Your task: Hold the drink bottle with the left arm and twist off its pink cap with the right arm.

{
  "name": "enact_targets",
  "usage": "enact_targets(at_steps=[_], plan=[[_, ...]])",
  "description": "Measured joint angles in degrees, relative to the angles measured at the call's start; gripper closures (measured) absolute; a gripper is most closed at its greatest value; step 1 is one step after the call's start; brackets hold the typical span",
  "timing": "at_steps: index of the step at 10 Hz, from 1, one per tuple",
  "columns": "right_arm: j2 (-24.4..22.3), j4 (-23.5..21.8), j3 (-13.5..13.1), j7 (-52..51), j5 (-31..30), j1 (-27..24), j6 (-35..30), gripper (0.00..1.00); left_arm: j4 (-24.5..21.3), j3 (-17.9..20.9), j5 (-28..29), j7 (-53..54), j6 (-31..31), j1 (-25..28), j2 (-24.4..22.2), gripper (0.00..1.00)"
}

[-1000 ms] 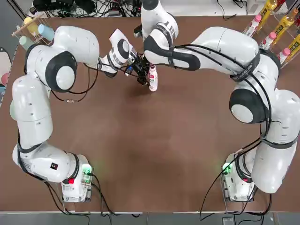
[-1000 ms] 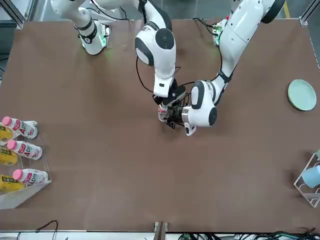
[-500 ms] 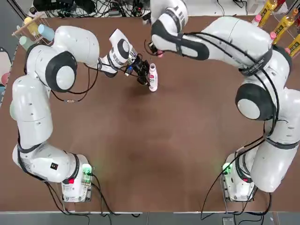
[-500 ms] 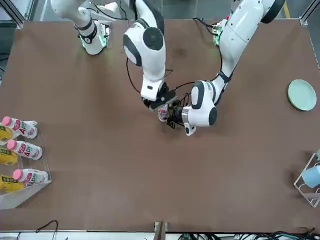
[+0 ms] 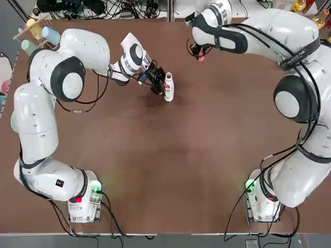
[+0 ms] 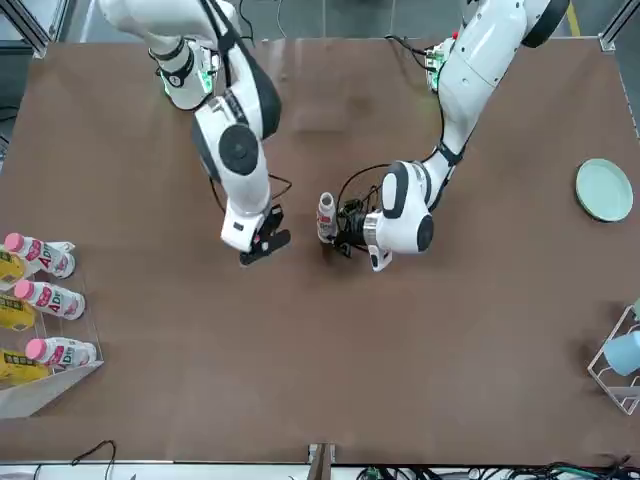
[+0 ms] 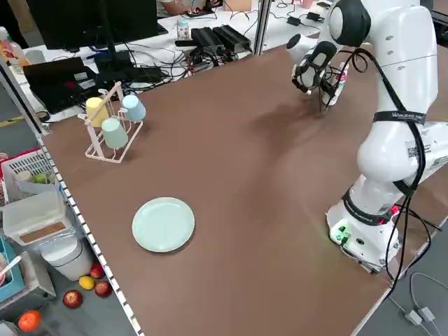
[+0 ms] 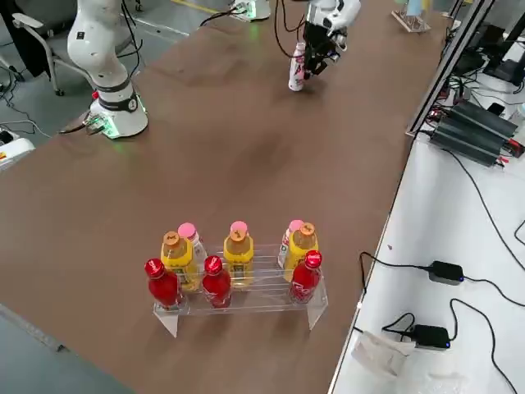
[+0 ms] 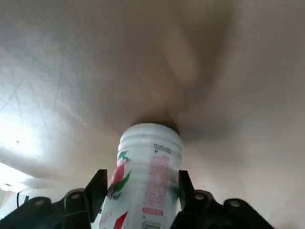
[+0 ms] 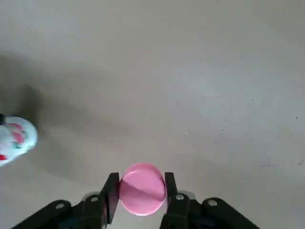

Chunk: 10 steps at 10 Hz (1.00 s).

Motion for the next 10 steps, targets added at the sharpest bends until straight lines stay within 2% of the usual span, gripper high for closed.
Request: enact_targets(at_steps=[3, 5, 6, 10], plan=[[-1.0, -10.0, 0.0, -0.4, 0.0, -2.2, 8.2, 0.56, -0.2, 0.2, 0.5, -0.1, -0.2, 0.0, 0.5, 0.21], [-1.0, -14.3, 0.0, -0.5, 0.0, -2.7, 14.0, 0.56, -0.2, 0.6, 0.6, -0.1, -0.6, 0.0, 0.6, 0.09], [-1.0, -15.0, 0.3, -0.5, 0.0, -2.7, 14.8, 0.56, -0.2, 0.7, 1.3, -0.1, -0.7, 0.0, 0.6, 0.00], [0.1, -16.2, 0.8, -0.5, 0.0, -2.1, 16.2, 0.54, -0.1, 1.3, 4.4, -0.1, -2.2, 1.2, 0.5, 0.00]])
